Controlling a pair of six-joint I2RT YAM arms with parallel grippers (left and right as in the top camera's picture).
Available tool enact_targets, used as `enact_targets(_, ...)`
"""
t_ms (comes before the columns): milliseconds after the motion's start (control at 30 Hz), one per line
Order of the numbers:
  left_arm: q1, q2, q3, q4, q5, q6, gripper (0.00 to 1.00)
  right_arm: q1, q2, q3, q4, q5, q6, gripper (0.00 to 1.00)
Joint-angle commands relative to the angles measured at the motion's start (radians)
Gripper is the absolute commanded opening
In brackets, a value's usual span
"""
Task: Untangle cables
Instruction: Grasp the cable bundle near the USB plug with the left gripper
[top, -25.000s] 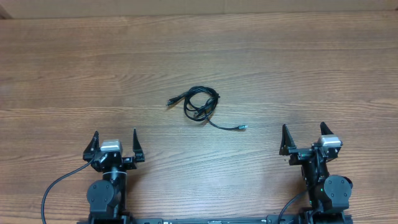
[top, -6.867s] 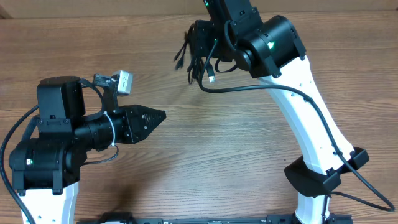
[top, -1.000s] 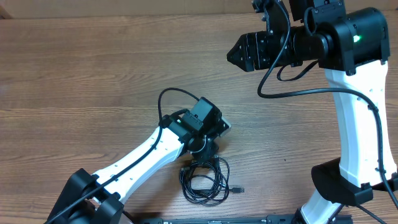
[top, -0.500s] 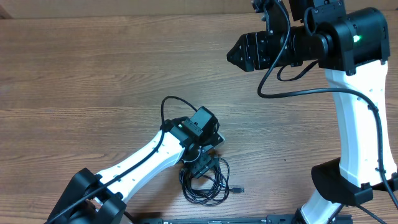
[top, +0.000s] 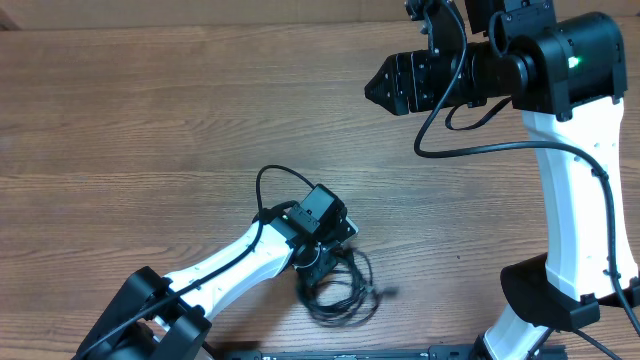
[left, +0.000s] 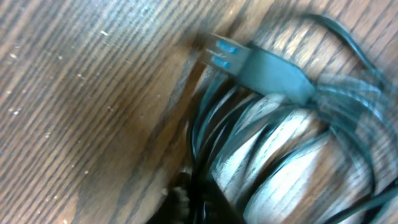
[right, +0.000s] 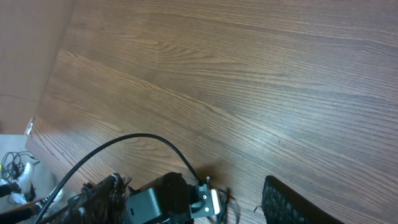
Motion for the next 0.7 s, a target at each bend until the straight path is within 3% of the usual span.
enact_targets(0,-0.005,0.002,-0.032,0.028,0.007,-0.029,0.04,0.0,-0.021,0.003,0.002,-0.01,-0.005,0.68)
enact_targets(333,-0.001,-0.002,-0.026,0.103,-0.104,-0.192,0.04,0.0,-0.021,0.003,0.002,0.006,-0.005,0.68)
enact_targets(400,-0.002,-0.009,-0.016,0.099,-0.134,-0.203,0.04,0.0,-0.021,0.003,0.002,0.024,-0.005,0.95)
enact_targets(433,-0.002,-0.016,-0.009,0.092,-0.141,-0.202,0.04,0.0,-0.021,0.003,0.002,0.03,-0.005,1.0)
enact_targets(667,0.001,-0.127,0.038,0.057,-0.244,-0.203,0.04,0.0,-0.021,0.003,0.002,0.042,0.001,1.0)
